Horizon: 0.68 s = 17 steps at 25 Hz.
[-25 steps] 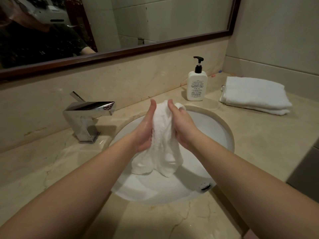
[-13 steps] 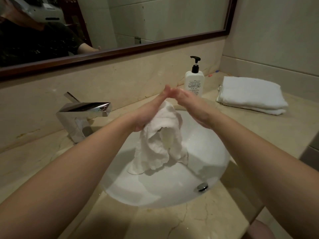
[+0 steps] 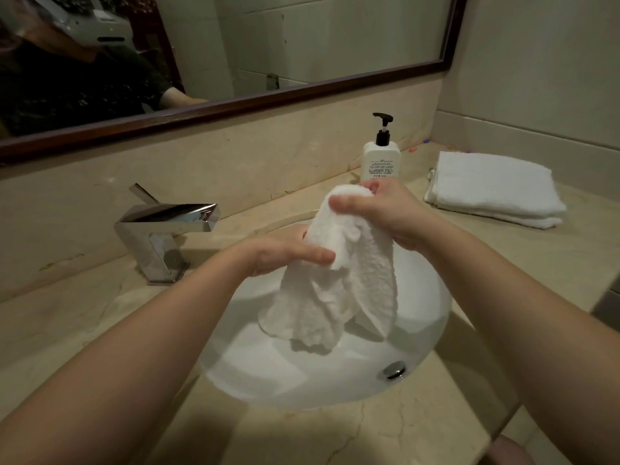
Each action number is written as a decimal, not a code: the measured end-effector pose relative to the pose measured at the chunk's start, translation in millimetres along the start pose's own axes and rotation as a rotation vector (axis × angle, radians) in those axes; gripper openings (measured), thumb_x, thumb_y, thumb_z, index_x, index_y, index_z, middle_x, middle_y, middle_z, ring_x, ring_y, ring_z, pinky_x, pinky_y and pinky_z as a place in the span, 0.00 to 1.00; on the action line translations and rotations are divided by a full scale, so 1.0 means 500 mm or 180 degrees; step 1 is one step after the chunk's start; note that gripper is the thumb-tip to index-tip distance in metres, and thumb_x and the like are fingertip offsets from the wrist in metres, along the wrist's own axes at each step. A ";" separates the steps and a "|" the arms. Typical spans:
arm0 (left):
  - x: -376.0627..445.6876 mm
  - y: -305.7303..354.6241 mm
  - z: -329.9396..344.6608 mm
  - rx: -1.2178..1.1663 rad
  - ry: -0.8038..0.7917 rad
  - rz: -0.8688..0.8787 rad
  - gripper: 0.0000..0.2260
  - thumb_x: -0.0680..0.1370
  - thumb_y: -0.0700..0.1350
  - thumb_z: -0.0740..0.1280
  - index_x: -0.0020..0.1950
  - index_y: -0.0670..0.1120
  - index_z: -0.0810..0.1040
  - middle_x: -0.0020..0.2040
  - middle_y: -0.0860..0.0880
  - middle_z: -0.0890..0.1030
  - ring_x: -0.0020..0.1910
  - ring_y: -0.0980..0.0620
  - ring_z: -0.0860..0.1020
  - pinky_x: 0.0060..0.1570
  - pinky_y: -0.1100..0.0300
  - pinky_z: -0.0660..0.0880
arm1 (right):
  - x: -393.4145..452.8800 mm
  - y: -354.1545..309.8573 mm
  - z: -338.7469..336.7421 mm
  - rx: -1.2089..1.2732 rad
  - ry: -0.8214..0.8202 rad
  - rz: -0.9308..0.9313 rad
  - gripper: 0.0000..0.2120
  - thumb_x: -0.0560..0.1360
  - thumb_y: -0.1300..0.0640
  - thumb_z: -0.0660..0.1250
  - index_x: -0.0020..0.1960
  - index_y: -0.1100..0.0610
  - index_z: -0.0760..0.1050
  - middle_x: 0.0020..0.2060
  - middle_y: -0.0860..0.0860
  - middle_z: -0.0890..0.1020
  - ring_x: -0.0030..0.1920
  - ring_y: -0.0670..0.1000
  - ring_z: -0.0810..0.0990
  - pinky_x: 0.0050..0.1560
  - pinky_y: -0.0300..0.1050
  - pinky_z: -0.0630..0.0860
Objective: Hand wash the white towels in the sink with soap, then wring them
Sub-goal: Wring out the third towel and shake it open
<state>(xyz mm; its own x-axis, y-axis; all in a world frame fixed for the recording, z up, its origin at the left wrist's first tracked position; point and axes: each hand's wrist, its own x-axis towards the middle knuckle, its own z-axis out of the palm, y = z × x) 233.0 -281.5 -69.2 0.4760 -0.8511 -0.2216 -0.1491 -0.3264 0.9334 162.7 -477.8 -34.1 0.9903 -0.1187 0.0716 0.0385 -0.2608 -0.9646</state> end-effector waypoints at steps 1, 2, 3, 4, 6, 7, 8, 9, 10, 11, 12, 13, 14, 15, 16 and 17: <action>-0.002 0.001 0.005 0.0154 0.0112 0.0023 0.33 0.64 0.51 0.82 0.67 0.48 0.76 0.60 0.49 0.85 0.60 0.48 0.83 0.61 0.53 0.78 | 0.001 0.002 -0.004 0.0222 0.0122 0.0050 0.16 0.70 0.52 0.78 0.50 0.62 0.81 0.40 0.56 0.86 0.39 0.55 0.86 0.39 0.47 0.82; -0.002 0.005 0.008 0.0249 0.0219 0.0049 0.29 0.66 0.45 0.81 0.65 0.48 0.77 0.58 0.50 0.85 0.58 0.49 0.84 0.60 0.53 0.79 | 0.000 0.004 -0.006 0.0413 0.0262 0.0095 0.15 0.71 0.53 0.78 0.50 0.63 0.81 0.40 0.56 0.86 0.39 0.54 0.86 0.39 0.46 0.82; -0.001 0.011 0.010 0.0295 0.0389 0.0088 0.26 0.67 0.42 0.82 0.63 0.48 0.79 0.56 0.50 0.86 0.56 0.48 0.84 0.59 0.50 0.80 | -0.001 0.006 -0.008 0.0533 0.0392 0.0123 0.16 0.72 0.53 0.77 0.51 0.64 0.81 0.41 0.56 0.86 0.39 0.54 0.86 0.41 0.47 0.82; 0.002 0.015 0.010 0.0260 0.0637 0.0139 0.23 0.68 0.41 0.82 0.61 0.47 0.80 0.54 0.48 0.86 0.54 0.47 0.85 0.58 0.46 0.81 | -0.002 0.011 -0.011 0.0585 0.0512 0.0128 0.19 0.72 0.52 0.77 0.52 0.66 0.81 0.43 0.58 0.86 0.41 0.55 0.86 0.43 0.49 0.82; 0.010 0.021 0.005 -0.0122 0.1124 0.0384 0.23 0.65 0.47 0.84 0.56 0.45 0.82 0.52 0.44 0.87 0.51 0.42 0.86 0.56 0.41 0.81 | -0.008 0.022 -0.017 0.0546 0.0558 0.0094 0.25 0.73 0.47 0.75 0.55 0.70 0.79 0.49 0.63 0.85 0.47 0.60 0.86 0.51 0.58 0.83; 0.018 0.022 0.002 -0.0399 0.1218 0.0544 0.27 0.61 0.52 0.85 0.56 0.43 0.82 0.52 0.43 0.86 0.51 0.42 0.85 0.56 0.43 0.81 | -0.014 0.027 -0.022 0.0486 0.0509 0.0073 0.29 0.73 0.44 0.74 0.56 0.71 0.78 0.51 0.64 0.84 0.51 0.63 0.85 0.56 0.62 0.81; 0.026 0.026 0.002 -0.0671 0.1209 0.0683 0.32 0.58 0.56 0.86 0.56 0.42 0.82 0.52 0.43 0.86 0.51 0.42 0.85 0.55 0.46 0.82 | -0.017 0.034 -0.023 0.0478 0.0440 0.0044 0.32 0.73 0.40 0.71 0.56 0.71 0.78 0.53 0.65 0.84 0.54 0.64 0.84 0.59 0.63 0.79; 0.033 0.031 0.005 -0.0935 0.1137 0.0818 0.36 0.58 0.59 0.85 0.58 0.41 0.81 0.52 0.43 0.86 0.52 0.43 0.85 0.53 0.49 0.82 | -0.020 0.040 -0.021 0.0544 0.0357 0.0015 0.34 0.72 0.37 0.68 0.57 0.68 0.79 0.54 0.63 0.84 0.56 0.63 0.84 0.61 0.62 0.78; 0.039 0.039 0.012 -0.1167 0.1062 0.0931 0.38 0.59 0.59 0.84 0.61 0.39 0.79 0.53 0.43 0.85 0.52 0.44 0.84 0.52 0.51 0.82 | -0.022 0.046 -0.016 0.0659 0.0269 0.0008 0.33 0.72 0.34 0.64 0.58 0.63 0.80 0.55 0.60 0.85 0.57 0.59 0.84 0.63 0.59 0.78; 0.046 0.047 0.021 -0.1396 0.1034 0.0976 0.41 0.60 0.59 0.84 0.63 0.37 0.77 0.54 0.42 0.84 0.53 0.44 0.84 0.53 0.52 0.82 | -0.024 0.051 -0.008 0.0783 0.0191 0.0042 0.31 0.72 0.32 0.60 0.60 0.56 0.80 0.57 0.55 0.85 0.59 0.55 0.83 0.64 0.57 0.78; 0.052 0.055 0.032 -0.1668 0.1010 0.0990 0.42 0.61 0.58 0.84 0.65 0.35 0.76 0.54 0.41 0.84 0.54 0.43 0.83 0.54 0.51 0.82 | -0.025 0.056 -0.001 0.0860 0.0087 0.0082 0.31 0.72 0.30 0.56 0.62 0.49 0.78 0.59 0.52 0.84 0.61 0.52 0.82 0.66 0.55 0.76; 0.056 0.063 0.044 -0.1945 0.0936 0.1041 0.41 0.62 0.57 0.84 0.66 0.35 0.76 0.55 0.39 0.83 0.55 0.42 0.83 0.57 0.49 0.81 | -0.026 0.060 0.006 0.0847 -0.0040 0.0123 0.32 0.71 0.26 0.52 0.63 0.44 0.76 0.61 0.50 0.83 0.63 0.51 0.81 0.68 0.55 0.75; 0.061 0.067 0.053 -0.2216 0.0837 0.1089 0.37 0.63 0.55 0.83 0.64 0.35 0.78 0.55 0.38 0.83 0.56 0.40 0.82 0.60 0.46 0.80 | -0.024 0.068 0.008 0.0767 -0.0160 0.0152 0.34 0.70 0.23 0.50 0.64 0.42 0.75 0.64 0.49 0.81 0.65 0.51 0.79 0.69 0.56 0.73; 0.065 0.068 0.059 -0.2445 0.0740 0.1097 0.32 0.64 0.53 0.83 0.62 0.36 0.80 0.55 0.38 0.83 0.56 0.39 0.82 0.62 0.44 0.78 | -0.021 0.072 0.008 0.0620 -0.0188 0.0167 0.38 0.69 0.21 0.48 0.67 0.42 0.74 0.66 0.50 0.80 0.67 0.51 0.77 0.71 0.57 0.71; 0.065 0.072 0.064 -0.2568 0.0711 0.1063 0.28 0.66 0.51 0.81 0.59 0.37 0.81 0.55 0.37 0.82 0.56 0.39 0.81 0.63 0.43 0.77 | -0.015 0.075 0.007 0.0477 -0.0114 0.0162 0.42 0.68 0.20 0.46 0.68 0.45 0.74 0.66 0.52 0.79 0.67 0.53 0.77 0.71 0.57 0.71; 0.066 0.074 0.066 -0.2672 0.0711 0.1022 0.25 0.67 0.50 0.78 0.58 0.37 0.82 0.54 0.37 0.82 0.56 0.38 0.81 0.64 0.42 0.76 | -0.007 0.074 0.006 0.0440 0.0046 0.0148 0.45 0.70 0.21 0.45 0.67 0.51 0.76 0.63 0.55 0.81 0.64 0.56 0.79 0.68 0.57 0.73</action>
<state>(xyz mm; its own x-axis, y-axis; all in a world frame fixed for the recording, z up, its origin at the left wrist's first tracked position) 214.6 -335.4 -51.2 0.6896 -0.7216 0.0612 0.3325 0.3905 0.8585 161.2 -484.0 -71.0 0.9895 -0.1416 0.0288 0.0117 -0.1203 -0.9927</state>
